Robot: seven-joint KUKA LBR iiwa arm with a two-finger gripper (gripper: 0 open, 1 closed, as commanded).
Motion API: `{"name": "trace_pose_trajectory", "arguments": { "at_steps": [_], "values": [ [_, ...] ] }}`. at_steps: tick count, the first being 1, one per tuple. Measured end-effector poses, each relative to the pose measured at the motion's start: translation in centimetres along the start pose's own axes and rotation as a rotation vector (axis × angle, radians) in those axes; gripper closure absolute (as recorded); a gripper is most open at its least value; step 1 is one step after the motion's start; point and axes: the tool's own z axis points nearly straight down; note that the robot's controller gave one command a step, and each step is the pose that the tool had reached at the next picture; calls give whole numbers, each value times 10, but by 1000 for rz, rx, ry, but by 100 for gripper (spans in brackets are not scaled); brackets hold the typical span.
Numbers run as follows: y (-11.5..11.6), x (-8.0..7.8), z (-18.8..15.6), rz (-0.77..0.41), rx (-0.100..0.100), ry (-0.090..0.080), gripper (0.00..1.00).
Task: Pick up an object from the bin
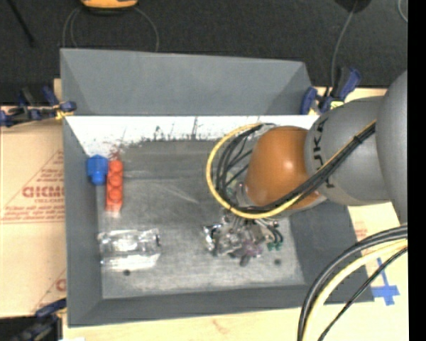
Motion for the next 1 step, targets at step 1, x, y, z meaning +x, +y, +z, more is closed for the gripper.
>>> {"name": "trace_pose_trajectory", "arguments": {
  "at_steps": [1],
  "values": [
    [8, -5, -156, 9, 2, 5, 100]
  ]
}}
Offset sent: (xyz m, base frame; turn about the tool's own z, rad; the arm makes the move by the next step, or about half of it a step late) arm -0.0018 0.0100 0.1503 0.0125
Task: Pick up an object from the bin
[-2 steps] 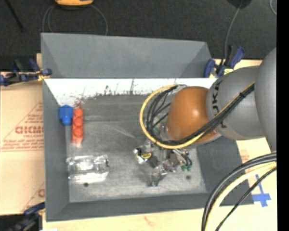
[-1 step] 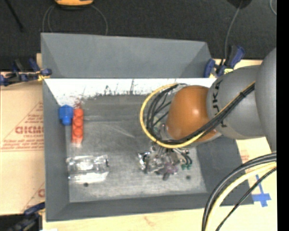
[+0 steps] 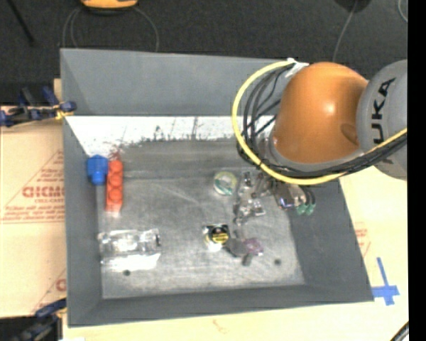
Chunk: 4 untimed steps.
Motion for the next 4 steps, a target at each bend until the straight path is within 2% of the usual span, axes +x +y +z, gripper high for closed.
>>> {"name": "trace_pose_trajectory", "arguments": {
  "at_steps": [1, 2, 3, 4],
  "values": [
    [0, 1, 5, 0, -1, 8, 0],
    [-4, 39, 107, -63, -4, 18, 0],
    [-20, -4, 164, -236, -1, -5, 0],
    [-20, -5, 162, -235, 0, -8, 100]
  ]
}}
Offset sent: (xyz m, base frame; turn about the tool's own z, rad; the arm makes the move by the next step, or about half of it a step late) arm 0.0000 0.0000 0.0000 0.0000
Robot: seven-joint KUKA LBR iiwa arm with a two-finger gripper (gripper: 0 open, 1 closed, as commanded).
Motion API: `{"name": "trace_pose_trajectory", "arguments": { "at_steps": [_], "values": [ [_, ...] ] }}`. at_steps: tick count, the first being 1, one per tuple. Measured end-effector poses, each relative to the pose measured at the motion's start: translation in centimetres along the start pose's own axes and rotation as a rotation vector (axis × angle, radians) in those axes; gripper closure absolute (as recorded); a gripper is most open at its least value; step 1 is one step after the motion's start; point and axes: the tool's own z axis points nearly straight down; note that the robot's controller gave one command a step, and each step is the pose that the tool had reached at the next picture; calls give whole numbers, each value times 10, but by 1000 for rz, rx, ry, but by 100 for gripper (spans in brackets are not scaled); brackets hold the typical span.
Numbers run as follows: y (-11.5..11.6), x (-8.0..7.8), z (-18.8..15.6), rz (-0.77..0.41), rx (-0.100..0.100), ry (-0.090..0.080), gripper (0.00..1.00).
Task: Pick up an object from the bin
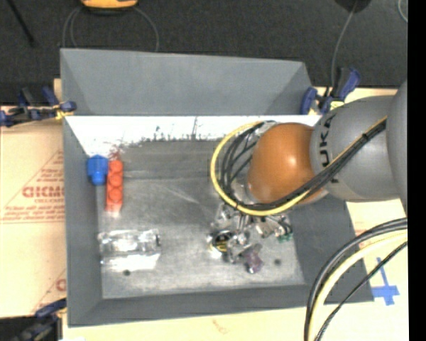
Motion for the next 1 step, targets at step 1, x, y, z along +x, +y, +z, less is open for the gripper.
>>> {"name": "trace_pose_trajectory", "arguments": {
  "at_steps": [1],
  "values": [
    [-13, 10, -139, 37, 0, 9, 100]
  ]
}}
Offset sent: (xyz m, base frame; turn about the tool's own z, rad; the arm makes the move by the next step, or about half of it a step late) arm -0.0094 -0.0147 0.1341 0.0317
